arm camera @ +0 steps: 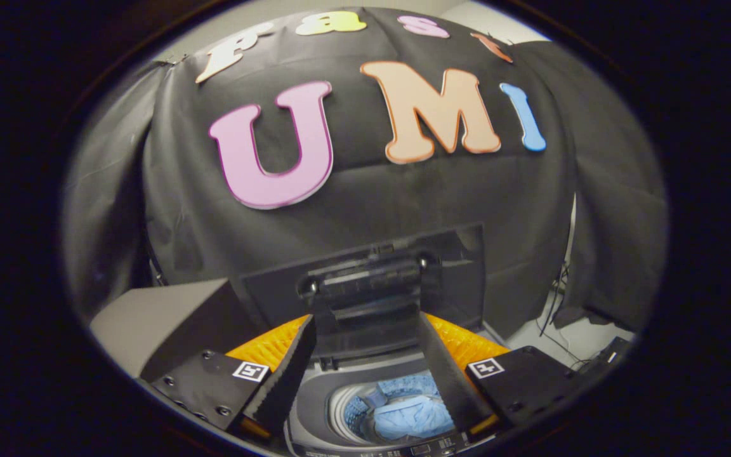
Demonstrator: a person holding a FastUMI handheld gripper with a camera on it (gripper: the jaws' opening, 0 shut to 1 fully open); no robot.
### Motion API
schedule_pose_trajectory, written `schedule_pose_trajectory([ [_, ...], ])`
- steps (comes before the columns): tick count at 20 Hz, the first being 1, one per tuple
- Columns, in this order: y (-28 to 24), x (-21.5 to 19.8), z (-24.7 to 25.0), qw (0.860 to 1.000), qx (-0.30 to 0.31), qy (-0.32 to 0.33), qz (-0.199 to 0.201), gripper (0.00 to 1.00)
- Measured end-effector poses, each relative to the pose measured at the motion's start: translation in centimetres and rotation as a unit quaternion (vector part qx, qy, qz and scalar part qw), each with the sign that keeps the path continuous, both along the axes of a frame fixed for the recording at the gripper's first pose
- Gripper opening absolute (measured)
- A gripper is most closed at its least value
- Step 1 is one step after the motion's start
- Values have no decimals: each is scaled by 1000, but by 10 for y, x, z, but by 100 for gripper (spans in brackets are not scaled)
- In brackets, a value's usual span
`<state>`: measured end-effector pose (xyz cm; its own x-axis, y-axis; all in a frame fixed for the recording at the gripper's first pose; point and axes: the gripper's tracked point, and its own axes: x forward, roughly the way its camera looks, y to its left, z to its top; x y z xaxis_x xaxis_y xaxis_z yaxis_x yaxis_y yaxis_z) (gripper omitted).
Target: Put the clothes into the washing machine and then close the washing machine lid.
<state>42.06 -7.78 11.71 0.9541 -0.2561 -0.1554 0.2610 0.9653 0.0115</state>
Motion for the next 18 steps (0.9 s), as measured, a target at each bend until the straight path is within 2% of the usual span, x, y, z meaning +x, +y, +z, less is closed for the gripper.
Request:
schedule_pose_trajectory([
  [4,20,18,55,999,-2,-47,18,98],
  [8,33,45,88,997,-23,-73,28,98],
  [10,49,59,101,994,-10,-95,60,98],
  [11,49,64,107,993,-9,-108,55,98],
  [13,38,73,113,991,-23,-126,41,97],
  [15,45,97,113,988,-31,-135,63,97],
  [17,39,120,95,989,-62,-120,68,97],
  [18,29,128,85,989,-81,-105,57,97],
])
